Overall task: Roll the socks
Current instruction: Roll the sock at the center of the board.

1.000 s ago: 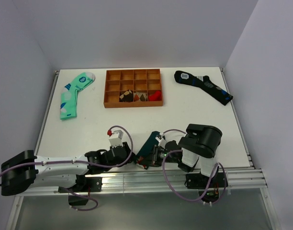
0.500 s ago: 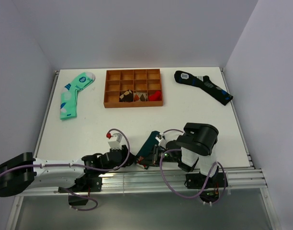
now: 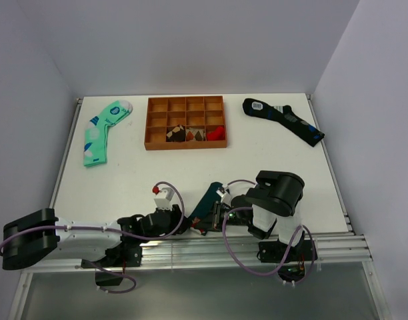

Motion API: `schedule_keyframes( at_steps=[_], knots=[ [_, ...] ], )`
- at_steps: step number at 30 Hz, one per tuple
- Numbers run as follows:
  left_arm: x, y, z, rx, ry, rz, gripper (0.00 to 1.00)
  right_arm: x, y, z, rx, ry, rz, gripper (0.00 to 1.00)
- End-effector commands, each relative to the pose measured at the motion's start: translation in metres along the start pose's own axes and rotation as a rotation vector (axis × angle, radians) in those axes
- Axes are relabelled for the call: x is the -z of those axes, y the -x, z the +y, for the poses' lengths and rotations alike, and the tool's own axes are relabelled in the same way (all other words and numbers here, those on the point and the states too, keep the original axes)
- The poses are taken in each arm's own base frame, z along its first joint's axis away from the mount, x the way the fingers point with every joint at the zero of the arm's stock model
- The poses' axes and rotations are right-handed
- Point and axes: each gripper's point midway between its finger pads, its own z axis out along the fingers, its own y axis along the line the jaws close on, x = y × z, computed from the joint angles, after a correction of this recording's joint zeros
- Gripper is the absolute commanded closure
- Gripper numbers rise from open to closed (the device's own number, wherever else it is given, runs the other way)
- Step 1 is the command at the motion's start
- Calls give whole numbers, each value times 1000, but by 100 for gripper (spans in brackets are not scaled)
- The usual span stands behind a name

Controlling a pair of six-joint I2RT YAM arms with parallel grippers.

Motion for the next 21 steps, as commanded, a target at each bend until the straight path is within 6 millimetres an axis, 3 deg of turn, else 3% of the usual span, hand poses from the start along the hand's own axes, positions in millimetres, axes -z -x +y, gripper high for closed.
schedule_keyframes(
  at_steps=[1, 9, 11, 20, 21],
  knots=[
    [-4, 1, -7, -29, -10, 0, 56, 50, -26, -131, -77, -529, 19, 91],
    [-12, 4, -10, -58, 40, 6, 61, 51, -27, -132, -67, -533, 24, 91],
    [-16, -1, -3, -80, 84, 27, 62, 51, -27, -133, -67, -534, 24, 91],
    [-26, -11, 8, -120, 210, 94, 75, 53, -25, -136, -47, -553, 21, 90],
    [-27, -9, 5, -118, 217, 94, 80, 53, -25, -136, -43, -553, 20, 90]
  ],
)
